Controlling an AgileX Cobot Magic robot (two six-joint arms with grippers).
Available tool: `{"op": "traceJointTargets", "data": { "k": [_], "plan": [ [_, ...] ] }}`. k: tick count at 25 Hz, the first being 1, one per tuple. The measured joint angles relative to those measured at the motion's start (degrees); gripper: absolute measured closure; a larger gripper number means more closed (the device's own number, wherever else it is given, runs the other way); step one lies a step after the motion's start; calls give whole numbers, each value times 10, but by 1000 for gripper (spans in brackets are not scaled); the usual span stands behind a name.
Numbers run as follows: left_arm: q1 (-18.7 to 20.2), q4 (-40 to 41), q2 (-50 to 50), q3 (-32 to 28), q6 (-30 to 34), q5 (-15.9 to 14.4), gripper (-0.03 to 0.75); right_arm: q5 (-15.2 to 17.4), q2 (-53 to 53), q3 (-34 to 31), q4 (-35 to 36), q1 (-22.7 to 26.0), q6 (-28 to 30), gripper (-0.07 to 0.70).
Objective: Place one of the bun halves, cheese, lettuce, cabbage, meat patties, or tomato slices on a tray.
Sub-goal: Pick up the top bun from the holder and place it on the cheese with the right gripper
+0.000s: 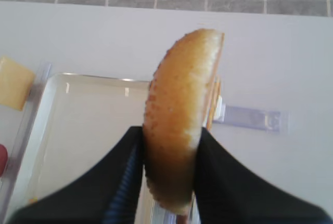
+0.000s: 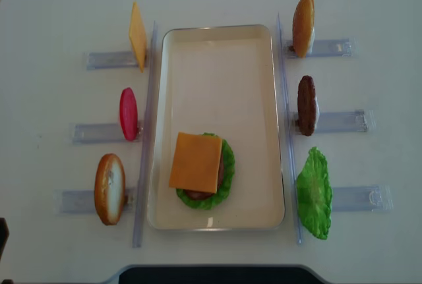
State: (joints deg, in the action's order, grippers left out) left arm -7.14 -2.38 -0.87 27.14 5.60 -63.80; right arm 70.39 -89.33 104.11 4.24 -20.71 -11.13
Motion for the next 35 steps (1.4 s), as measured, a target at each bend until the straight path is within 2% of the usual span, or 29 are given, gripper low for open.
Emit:
{"op": "traceJointTargets", "data": {
  "k": [14,23,27,35],
  "plan": [
    [0,0,0,0,0,0,496,0,251,-285,2,0,-17,392],
    [0,0,0,0,0,0,496,1,388,-439,41,0,-41,392],
    [0,0,0,0,0,0,496,2,440,-473,46,0,-45,392],
    [0,0,0,0,0,0,496,3,444,-477,49,0,-46,392]
  ]
}}
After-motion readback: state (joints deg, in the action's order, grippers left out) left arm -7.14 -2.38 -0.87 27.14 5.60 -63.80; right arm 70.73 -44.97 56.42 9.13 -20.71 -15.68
